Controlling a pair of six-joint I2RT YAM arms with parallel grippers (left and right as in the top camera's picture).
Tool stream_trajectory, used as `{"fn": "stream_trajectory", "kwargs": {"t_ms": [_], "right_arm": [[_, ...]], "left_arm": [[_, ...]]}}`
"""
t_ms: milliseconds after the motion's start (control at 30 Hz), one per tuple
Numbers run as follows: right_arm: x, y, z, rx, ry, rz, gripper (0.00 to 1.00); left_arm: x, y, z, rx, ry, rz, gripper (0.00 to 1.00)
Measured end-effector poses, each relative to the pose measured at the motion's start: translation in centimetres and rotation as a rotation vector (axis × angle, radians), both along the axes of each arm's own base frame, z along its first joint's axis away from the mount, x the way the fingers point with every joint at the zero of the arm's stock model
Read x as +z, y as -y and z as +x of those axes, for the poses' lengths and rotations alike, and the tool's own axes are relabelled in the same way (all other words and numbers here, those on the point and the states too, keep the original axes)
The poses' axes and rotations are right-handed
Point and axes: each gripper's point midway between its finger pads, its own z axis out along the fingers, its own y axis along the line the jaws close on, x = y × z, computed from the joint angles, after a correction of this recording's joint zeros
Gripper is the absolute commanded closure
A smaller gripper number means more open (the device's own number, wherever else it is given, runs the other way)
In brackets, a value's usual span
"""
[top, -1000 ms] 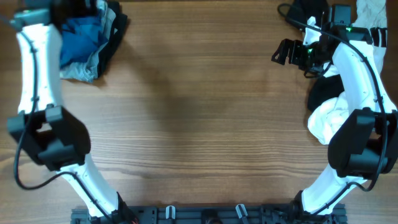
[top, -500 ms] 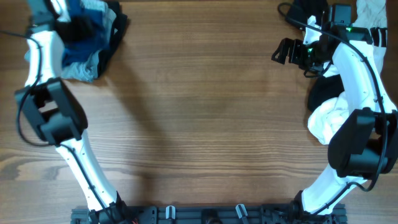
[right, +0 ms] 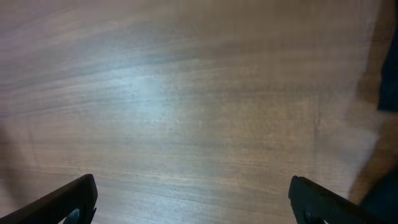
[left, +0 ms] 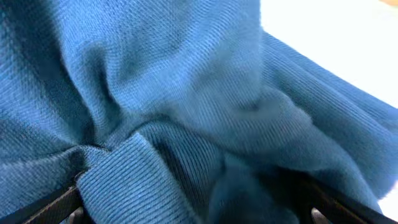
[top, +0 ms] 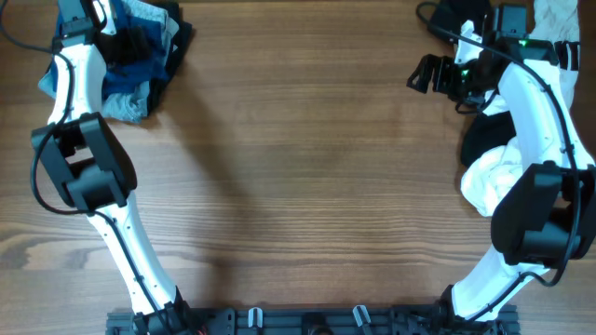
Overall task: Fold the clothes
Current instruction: 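Release the teal bundle onto the jeans pile with the left gripper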
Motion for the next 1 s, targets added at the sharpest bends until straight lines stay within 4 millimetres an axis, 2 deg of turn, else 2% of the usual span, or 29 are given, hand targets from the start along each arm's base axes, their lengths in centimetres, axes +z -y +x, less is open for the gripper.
{"fn": "stream_trajectory", "kwargs": {"t_ms": [33, 100, 133, 167, 200, 267, 300, 367, 433, 500, 567, 633, 800, 1000], "right_arm": [[0.7, 0.0, 0.4, 0.008, 0.020, -0.003, 0.00], [3.3, 0.1, 1.5, 0.030, 0.094, -0.015, 0.00], [4.6, 0.1, 2.0, 0.042, 0.131, -0.023, 0.00], [5.0, 0.1, 2.1, 0.045, 0.143, -0.025, 0.00], [8.9, 0.2, 2.8, 0.066, 0.247, -0.051, 0.00], [13.4, 0.2, 2.6, 0.077, 0.350, -0.080, 0.00], [16.0, 0.4, 2.2, 0.077, 0.410, -0.102, 0.00], [20.3, 0.7, 0.8, 0.067, 0.509, -0.145, 0.00], [23.9, 0.8, -1.1, 0.060, 0.589, -0.182, 0.00], [26.8, 0.9, -3.1, 0.056, 0.655, -0.209, 0.00], [28.9, 0.8, -4.9, 0.053, 0.708, -0.226, 0.00], [29.6, 0.7, -5.5, 0.052, 0.725, -0.229, 0.00], [29.8, 0.8, -5.7, 0.048, 0.728, -0.234, 0.00], [29.7, 0.8, -5.7, 0.047, 0.723, -0.235, 0.00]], "left_arm": [[0.5, 0.2, -0.1, -0.004, 0.003, -0.002, 0.00], [2.5, 1.1, -0.4, -0.016, 0.022, -0.005, 0.00], [4.0, 1.6, -0.6, -0.025, 0.039, -0.005, 0.00], [6.1, 2.3, -0.6, -0.037, 0.070, -0.004, 0.00], [8.7, 2.9, -0.7, -0.048, 0.111, -0.001, 0.00], [14.1, 4.0, -1.2, -0.068, 0.201, 0.015, 0.00], [17.5, 4.6, -1.8, -0.078, 0.258, 0.024, 0.00], [23.2, 5.3, -3.2, -0.089, 0.360, 0.044, 0.00], [27.9, 5.7, -4.8, -0.092, 0.446, 0.061, 0.00], [31.6, 6.1, -6.3, -0.095, 0.517, 0.077, 0.00], [33.2, 6.3, -7.0, -0.096, 0.547, 0.085, 0.00], [33.3, 6.3, -7.2, -0.095, 0.546, 0.084, 0.00], [31.7, 6.2, -6.6, -0.094, 0.511, 0.073, 0.00], [31.5, 6.1, -6.6, -0.093, 0.508, 0.073, 0.00]]}}
